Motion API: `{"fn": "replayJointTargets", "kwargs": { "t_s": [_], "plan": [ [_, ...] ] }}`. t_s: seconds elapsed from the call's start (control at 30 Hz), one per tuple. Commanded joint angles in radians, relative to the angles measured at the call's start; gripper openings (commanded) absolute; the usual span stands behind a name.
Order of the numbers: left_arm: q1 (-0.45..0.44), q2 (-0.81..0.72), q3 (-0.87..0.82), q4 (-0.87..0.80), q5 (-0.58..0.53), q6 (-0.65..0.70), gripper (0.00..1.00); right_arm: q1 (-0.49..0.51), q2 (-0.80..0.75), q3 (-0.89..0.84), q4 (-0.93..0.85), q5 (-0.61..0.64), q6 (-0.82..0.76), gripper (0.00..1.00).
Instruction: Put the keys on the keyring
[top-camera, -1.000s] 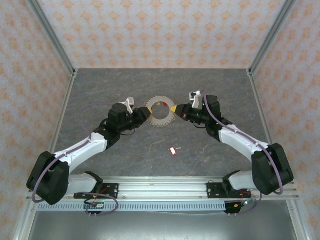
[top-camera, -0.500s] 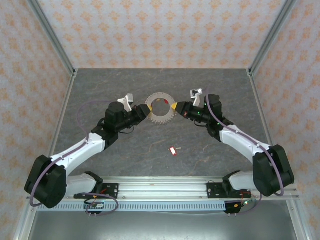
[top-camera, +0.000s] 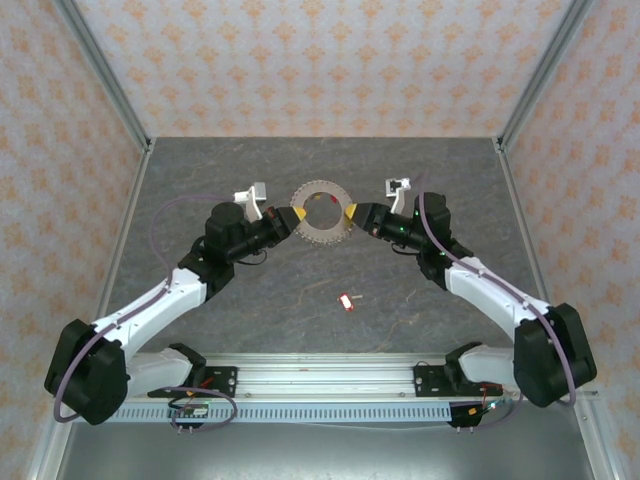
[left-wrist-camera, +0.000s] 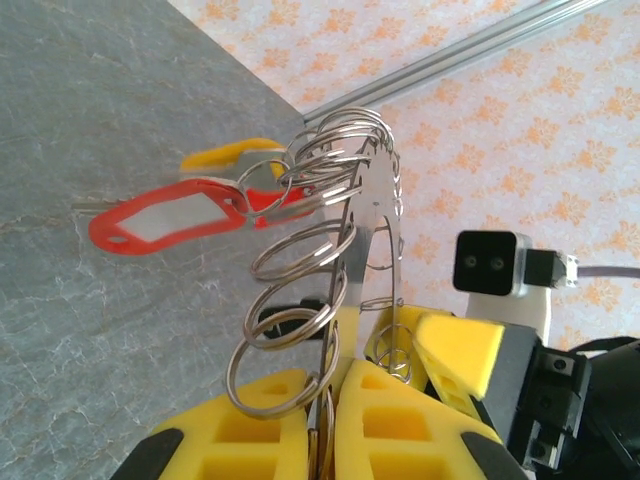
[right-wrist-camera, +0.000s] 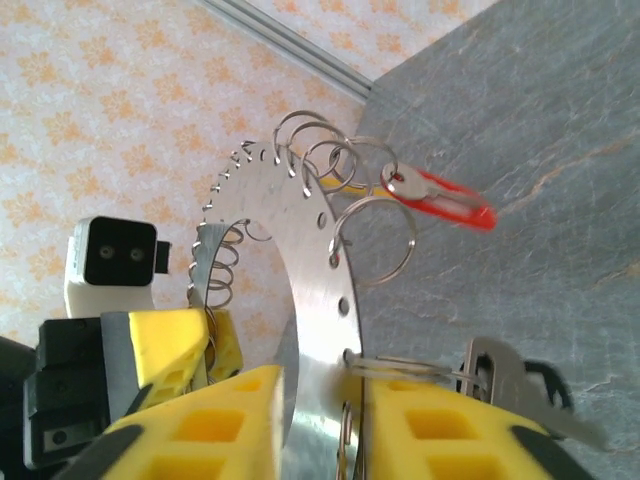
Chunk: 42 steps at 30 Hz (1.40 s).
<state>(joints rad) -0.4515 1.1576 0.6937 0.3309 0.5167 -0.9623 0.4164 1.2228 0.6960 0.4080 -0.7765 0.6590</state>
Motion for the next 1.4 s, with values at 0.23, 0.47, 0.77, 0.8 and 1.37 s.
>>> {"fn": "replayJointTargets", "kwargs": {
  "t_s": [0.23,0.47,0.77,0.8,1.37],
  "plan": [
    [0.0,-0.162,-0.016,0.153,-0.027,0.199,0.0,0.006,-0.345,-0.208,0.044,0.293,-0.428,0.32],
    [0.0,-0.195,0.07,0.032,0.071,0.346,0.0,0.099,-0.517,-0.294,0.111,0.267,-0.863,0.26],
    [0.0,-0.123,0.327,-0.465,0.052,0.679,0.0,0.343,-0.495,-0.328,0.157,0.548,-1.238,0.21],
    [-0.002,-0.117,0.354,-0.512,0.04,0.719,0.0,0.347,-0.487,-0.338,0.176,0.574,-1.242,0.21],
    [-0.002,-0.091,0.454,-0.622,0.078,0.8,0.0,0.399,-0.379,-0.317,0.21,0.524,-1.285,0.19]
  ]
}}
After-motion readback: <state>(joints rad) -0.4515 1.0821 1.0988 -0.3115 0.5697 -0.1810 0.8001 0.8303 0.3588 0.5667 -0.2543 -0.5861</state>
